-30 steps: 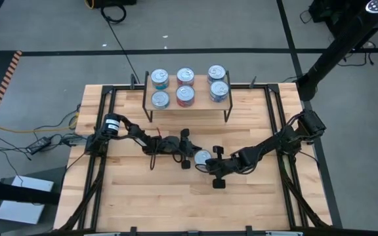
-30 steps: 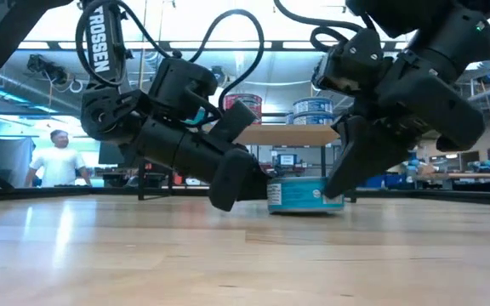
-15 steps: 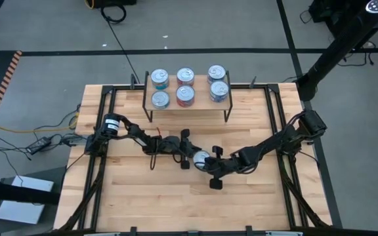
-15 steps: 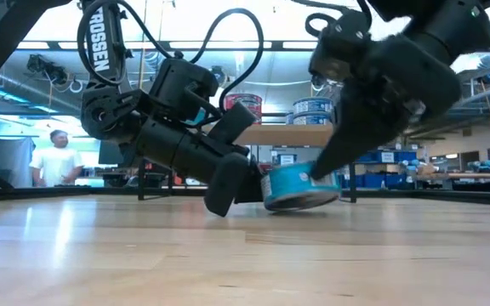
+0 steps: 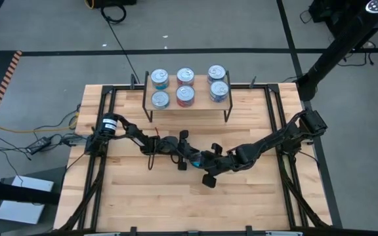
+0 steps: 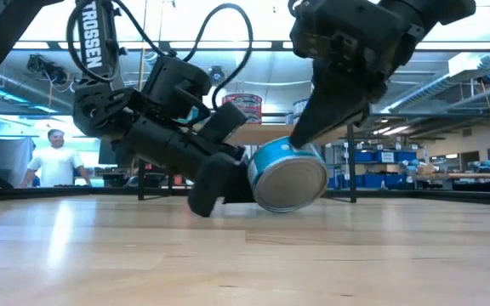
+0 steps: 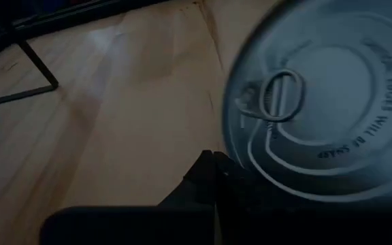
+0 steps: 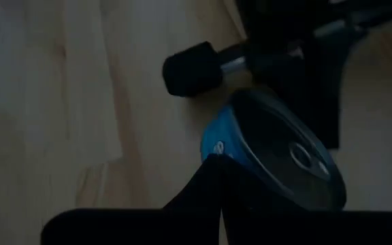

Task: Stack canned seafood by type on shelf
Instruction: Stack the yellow blue tuna can on top of the other yellow blue tuna can on the shelf

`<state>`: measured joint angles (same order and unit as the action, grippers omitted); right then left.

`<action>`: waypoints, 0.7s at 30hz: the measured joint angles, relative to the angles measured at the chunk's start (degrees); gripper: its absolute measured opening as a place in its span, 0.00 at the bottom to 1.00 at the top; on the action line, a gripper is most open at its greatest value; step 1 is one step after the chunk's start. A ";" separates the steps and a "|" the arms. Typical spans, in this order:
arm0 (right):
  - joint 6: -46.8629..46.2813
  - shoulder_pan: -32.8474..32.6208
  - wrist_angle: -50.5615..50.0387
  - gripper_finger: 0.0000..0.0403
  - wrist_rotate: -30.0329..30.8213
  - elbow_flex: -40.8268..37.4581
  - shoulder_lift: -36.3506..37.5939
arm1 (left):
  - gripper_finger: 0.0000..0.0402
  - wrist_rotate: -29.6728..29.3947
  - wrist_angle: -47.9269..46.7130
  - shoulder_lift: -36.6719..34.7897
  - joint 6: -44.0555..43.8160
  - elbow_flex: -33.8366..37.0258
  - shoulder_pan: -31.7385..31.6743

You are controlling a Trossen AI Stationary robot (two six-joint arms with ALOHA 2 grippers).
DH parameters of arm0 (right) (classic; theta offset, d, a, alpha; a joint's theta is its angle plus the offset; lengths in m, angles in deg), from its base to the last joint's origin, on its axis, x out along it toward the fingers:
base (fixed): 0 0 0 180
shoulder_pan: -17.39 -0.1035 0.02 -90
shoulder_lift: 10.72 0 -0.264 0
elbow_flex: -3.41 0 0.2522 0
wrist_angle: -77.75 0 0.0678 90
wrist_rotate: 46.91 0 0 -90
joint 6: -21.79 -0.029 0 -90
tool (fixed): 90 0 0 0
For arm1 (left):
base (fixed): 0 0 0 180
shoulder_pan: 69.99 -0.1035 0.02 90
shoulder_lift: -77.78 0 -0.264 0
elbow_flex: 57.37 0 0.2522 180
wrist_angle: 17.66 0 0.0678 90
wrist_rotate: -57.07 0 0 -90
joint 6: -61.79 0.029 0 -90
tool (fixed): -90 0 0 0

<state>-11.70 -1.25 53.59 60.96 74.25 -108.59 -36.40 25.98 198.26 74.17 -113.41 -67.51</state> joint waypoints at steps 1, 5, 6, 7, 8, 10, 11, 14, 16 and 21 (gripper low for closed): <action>-0.59 0.23 -0.02 0.02 0.06 0.08 0.00 | 0.00 -0.02 0.06 -0.50 0.24 0.39 0.02; -1.64 1.07 0.29 0.02 0.00 0.15 0.21 | 0.00 0.07 -1.08 -2.15 1.30 1.65 0.04; -2.11 1.38 0.26 0.02 -0.01 0.15 0.27 | 0.00 0.32 -0.97 -2.16 1.12 1.77 0.09; -2.48 1.73 0.33 0.02 -0.06 0.18 0.33 | 0.00 0.54 -0.98 -2.16 1.08 1.77 0.10; -2.56 2.07 0.53 0.02 -0.15 0.20 0.35 | 0.00 0.75 -1.01 -2.16 1.09 1.77 0.18; -2.52 2.61 1.02 0.02 0.13 0.24 0.38 | 0.00 1.25 -1.74 -2.20 1.11 1.70 0.39; -2.50 2.82 1.31 0.02 0.25 0.24 0.39 | 0.00 1.25 -2.21 -2.28 1.10 1.70 0.49; -1.41 3.46 2.18 0.02 0.51 0.24 0.39 | 0.00 2.17 -2.80 -2.31 1.10 1.68 0.52; -1.02 3.95 2.44 0.02 0.66 0.24 0.39 | 0.00 3.48 -3.08 -2.32 1.80 1.65 0.52; -0.91 4.76 2.21 0.02 0.72 0.20 0.37 | 0.00 3.61 -3.52 -2.38 2.15 1.67 0.20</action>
<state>-12.61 3.51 55.80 61.68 74.44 -108.22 -32.79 22.46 195.88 76.32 -111.73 -67.31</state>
